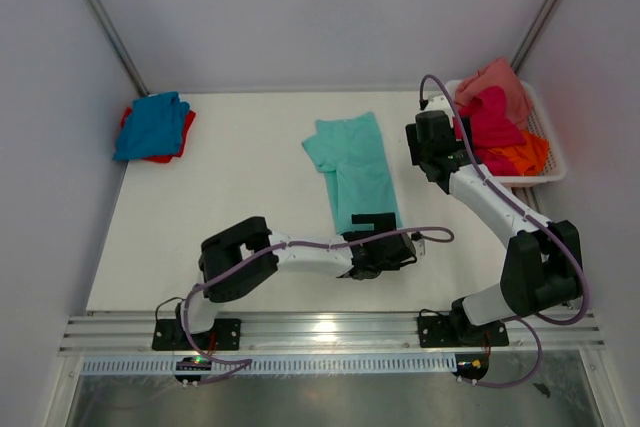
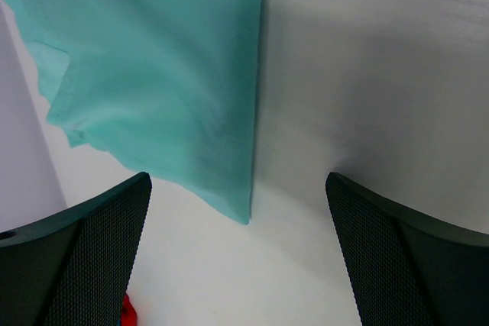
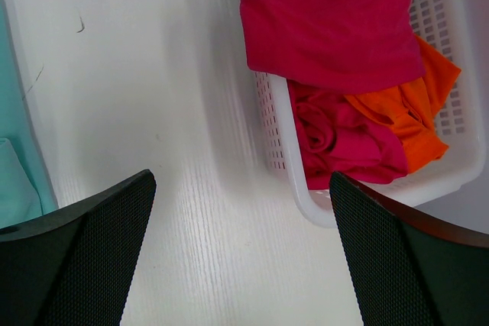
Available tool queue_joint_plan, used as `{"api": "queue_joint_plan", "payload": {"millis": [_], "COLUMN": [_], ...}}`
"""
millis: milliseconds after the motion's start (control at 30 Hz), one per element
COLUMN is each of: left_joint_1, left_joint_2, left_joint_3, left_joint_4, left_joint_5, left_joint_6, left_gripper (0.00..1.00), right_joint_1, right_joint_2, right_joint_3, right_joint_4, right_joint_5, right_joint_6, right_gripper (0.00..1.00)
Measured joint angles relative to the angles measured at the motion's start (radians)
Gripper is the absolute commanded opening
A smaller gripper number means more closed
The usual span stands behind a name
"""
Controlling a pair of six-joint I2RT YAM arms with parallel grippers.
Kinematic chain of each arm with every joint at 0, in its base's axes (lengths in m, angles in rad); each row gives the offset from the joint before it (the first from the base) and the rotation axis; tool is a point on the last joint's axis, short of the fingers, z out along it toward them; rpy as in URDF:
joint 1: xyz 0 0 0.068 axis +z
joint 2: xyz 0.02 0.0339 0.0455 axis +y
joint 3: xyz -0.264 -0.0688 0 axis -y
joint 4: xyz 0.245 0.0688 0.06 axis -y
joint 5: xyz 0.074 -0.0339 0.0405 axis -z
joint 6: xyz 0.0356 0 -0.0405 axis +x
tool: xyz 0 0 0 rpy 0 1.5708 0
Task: Fold and stack the t-shirts
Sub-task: Fold the tshirt
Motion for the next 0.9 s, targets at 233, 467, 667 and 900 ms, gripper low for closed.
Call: {"api": "queue_joint_plan", "payload": {"millis": [233,467,667,900], "left_joint_1": [-0.005,-0.005,-0.005,-0.005], "left_joint_2": [0.064,0.102,0.125,0.156], "left_joint_3": [0.042,0.071,0.082,0.086], "left_joint_4": [0.056,0.072,0.072,-0.008], "left_joint_5": [-0.120,-0.186,-0.190,-0.132], "left_joint_6": [0.023,0.035,0.036,0.010], "left_gripper": [0.99,0.99,0.40,0.00], "right_joint_1": [0.000,0.000,0.000,0.000], "right_joint_2": [0.000,0.000,0.000,0.000], "right_joint_3": [0.000,0.000,0.000,0.000], "right_joint_4": [0.001,0.001,0.001,0.002], "right_joint_5": [0.000,-0.001,-0.001,-0.001], "right_joint_6": [-0.001,-0.003,-0.003,-0.004], "right_gripper": [0.99,0.99,0.99,0.99]}}
